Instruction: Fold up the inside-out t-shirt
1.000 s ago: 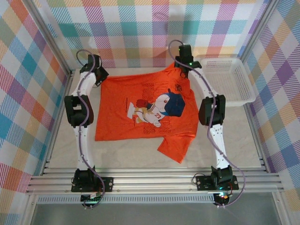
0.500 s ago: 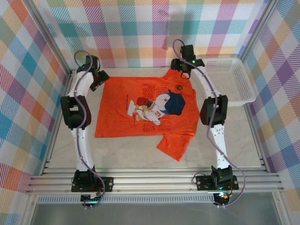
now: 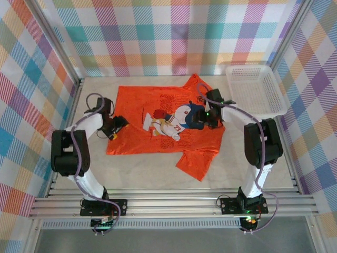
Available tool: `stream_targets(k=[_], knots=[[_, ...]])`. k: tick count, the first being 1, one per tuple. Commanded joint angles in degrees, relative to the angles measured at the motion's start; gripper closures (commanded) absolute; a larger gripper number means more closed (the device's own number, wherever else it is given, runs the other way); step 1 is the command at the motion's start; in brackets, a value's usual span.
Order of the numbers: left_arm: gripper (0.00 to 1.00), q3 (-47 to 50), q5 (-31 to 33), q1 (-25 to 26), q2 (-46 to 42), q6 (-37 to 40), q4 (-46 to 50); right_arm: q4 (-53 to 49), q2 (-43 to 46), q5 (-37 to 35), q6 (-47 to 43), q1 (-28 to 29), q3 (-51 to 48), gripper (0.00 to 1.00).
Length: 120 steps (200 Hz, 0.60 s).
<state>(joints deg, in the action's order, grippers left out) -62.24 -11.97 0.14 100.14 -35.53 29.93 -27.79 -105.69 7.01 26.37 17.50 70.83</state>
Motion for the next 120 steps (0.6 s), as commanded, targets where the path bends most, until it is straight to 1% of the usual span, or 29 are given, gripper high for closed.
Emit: stream_targets(k=[1, 15, 32, 49, 61, 85, 105, 120], knots=[[0.29, 0.09, 1.51, -0.04, 1.85, 1.12, -0.53, 3.62, 2.65, -1.86, 4.15, -1.77, -4.13, 0.39], [0.29, 0.81, 4.51, -0.44, 2.12, 1.16, 0.18, 4.12, 3.45, -2.69, 5.04, -2.19, -7.25, 0.38], [0.3, 1.07, 5.42, -1.17, 1.99, 1.25, 1.27, 4.26, 3.49, -2.25, 5.05, -2.31, -9.4, 0.38], [0.3, 0.14, 5.88, -1.37, -0.24, 1.45, 3.66, 2.13, 3.83, -0.63, 4.75, -2.33, -9.32, 0.36], [0.3, -0.66, 7.18, -1.37, -3.88, 1.58, 6.48, -0.1, 6.14, 0.9, 4.22, -2.3, -9.6, 0.35], [0.3, -0.9, 12.44, -1.37, -13.89, 1.66, 13.52, -4.18, 15.16, 1.61, 3.38, -2.2, -13.12, 0.33], [0.32, 2.21, 16.99, -1.37, -21.1, 0.93, 18.01, -6.51, 22.08, 1.11, 3.44, -0.98, -18.08, 0.34], [0.34, 6.67, 18.47, -1.48, -25.49, -0.07, 18.73, -7.11, 26.62, 0.28, 4.9, 1.19, -22.38, 0.34]])
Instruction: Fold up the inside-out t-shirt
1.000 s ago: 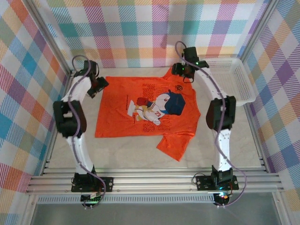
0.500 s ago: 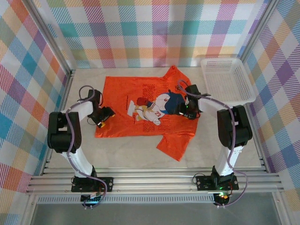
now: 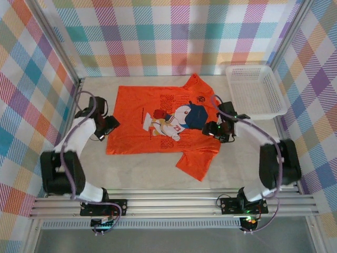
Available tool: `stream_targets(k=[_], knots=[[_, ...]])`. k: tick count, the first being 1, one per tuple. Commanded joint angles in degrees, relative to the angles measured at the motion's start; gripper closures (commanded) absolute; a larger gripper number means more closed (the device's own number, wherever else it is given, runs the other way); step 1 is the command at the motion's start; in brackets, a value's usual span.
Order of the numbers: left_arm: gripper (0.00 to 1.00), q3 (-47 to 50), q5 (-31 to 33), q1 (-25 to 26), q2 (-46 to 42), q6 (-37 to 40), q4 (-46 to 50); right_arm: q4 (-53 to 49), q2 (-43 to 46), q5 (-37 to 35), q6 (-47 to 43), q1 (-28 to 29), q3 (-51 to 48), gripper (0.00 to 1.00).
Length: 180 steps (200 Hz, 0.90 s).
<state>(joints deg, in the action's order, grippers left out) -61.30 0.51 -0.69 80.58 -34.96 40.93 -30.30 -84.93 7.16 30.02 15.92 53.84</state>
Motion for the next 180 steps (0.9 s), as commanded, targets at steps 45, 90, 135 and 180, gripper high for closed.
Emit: stream_targets(k=[45, 90, 135, 180], knots=[[0.44, 16.7, 2.46, -3.67, -9.7, -2.48, 1.52, -4.85, 16.87, -3.81, 7.99, 11.71, -14.45, 0.37], [0.52, 17.77, 0.23, -3.88, -2.46, -3.19, -4.83, -6.85, 20.86, -5.49, 10.26, 16.82, -17.96, 0.4], [0.57, 18.33, 1.0, -3.88, 3.52, -3.79, -8.85, -6.71, 20.29, -6.19, 11.94, 20.33, -19.69, 0.43], [1.0, 16.75, 3.24, -3.87, 7.58, -2.62, -9.95, -7.12, 16.68, -7.4, 13.64, 24.2, -19.05, 0.44]])
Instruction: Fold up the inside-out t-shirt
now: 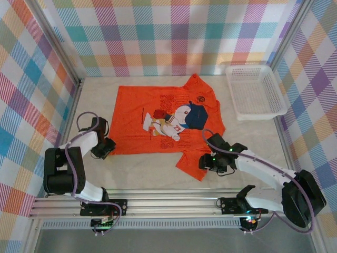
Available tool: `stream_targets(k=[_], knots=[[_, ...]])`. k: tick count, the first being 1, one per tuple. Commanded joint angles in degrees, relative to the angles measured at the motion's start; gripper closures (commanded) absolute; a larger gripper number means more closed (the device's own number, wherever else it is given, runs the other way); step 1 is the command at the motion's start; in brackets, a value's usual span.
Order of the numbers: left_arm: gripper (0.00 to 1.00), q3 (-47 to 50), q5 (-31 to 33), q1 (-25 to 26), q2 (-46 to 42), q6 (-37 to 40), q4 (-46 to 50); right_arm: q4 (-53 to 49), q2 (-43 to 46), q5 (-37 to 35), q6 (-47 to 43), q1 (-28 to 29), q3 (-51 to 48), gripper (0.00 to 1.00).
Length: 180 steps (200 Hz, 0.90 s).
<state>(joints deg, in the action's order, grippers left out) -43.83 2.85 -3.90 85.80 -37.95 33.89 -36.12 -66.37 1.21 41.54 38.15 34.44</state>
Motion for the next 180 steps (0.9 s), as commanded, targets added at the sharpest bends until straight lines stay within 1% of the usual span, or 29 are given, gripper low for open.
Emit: stream_targets(k=[1, 7, 17, 31, 49, 72, 102, 108, 113, 133, 144, 164, 180], knots=[[1.0, -0.76, 0.91, -0.71, 2.35, 0.36, -2.85, -1.32, -1.94, -1.47, 2.22, 2.12, 0.37, 0.44], [1.0, -0.96, 1.33, -0.71, 2.08, 0.36, -2.36, -1.41, -2.32, -1.71, 2.76, 2.76, 0.39, 0.45], [1.0, -1.08, 1.88, -0.71, 1.0, 0.42, -1.52, -1.12, -2.86, -1.87, 3.72, 3.99, 0.36, 0.51], [1.0, -1.06, 2.62, -0.76, -1.08, 0.43, -0.62, 0.08, -3.6, -1.83, 5.54, 6.13, -0.03, 0.54], [1.0, -1.38, 2.94, -0.76, -2.93, 0.52, 0.4, 1.83, -5.64, -2.09, 7.74, 8.51, -0.22, 0.54], [1.0, -1.69, 1.69, -0.76, -3.15, 0.6, 0.65, 3.73, -8.64, -2.09, 9.79, 10.72, 0.25, 0.54], [1.0, -2.02, 0.97, -0.76, -2.36, 0.82, 1.13, 5.17, -11.31, -2.34, 11.66, 11.42, -0.1, 0.55], [1.0, -2.13, 0.96, -0.76, -2.39, 0.87, 1.39, 5.47, -11.49, -2.42, 12.0, 11.5, -0.28, 0.59], [1.0, -2.2, 1.01, -0.71, -2.41, 0.94, 1.59, 5.66, -11.51, -2.49, 12.15, 11.51, -0.47, 0.63], [1.0, -2.81, 1.47, -0.76, -3.7, 1.38, 3.41, 4.51, -10.45, -3.51, 12.91, 11.51, -0.44, 0.89], [1.0, -3.39, 2.35, -0.7, -4.75, 1.8, 5.12, 2.02, -8.78, -4.53, 12.83, 11.51, 0.59, 1.0], [1.0, -5.33, 4.75, -0.67, -7.24, 2.79, 10.45, -4.09, -3.22, -6.58, 12.69, 11.52, 3.12, 1.0], [1.0, -6.0, 5.98, -0.67, -10.88, 2.54, 13.65, -8.53, 2.47, -7.44, 12.9, 11.51, 4.91, 1.0]])
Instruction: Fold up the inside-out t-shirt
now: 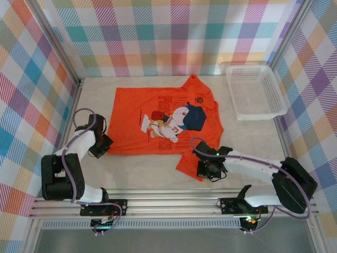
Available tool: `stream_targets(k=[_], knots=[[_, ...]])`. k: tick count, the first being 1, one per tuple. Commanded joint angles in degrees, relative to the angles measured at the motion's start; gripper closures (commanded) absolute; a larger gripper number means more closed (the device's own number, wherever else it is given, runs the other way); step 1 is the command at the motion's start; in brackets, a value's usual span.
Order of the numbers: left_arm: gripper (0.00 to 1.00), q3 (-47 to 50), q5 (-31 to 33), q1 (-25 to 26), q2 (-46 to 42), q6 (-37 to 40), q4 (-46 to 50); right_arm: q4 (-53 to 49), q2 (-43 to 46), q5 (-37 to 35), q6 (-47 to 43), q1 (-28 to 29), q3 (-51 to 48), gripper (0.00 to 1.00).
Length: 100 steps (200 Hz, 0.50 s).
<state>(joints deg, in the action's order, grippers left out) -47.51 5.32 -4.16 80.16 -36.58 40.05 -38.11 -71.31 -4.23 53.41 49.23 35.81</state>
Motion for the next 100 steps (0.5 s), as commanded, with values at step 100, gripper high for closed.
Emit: stream_targets(k=[100], knots=[[1.0, -5.32, 3.23, -0.38, -12.21, 1.2, 12.21, -16.47, 17.48, -4.82, 1.68, 2.01, 13.86, 1.0]])
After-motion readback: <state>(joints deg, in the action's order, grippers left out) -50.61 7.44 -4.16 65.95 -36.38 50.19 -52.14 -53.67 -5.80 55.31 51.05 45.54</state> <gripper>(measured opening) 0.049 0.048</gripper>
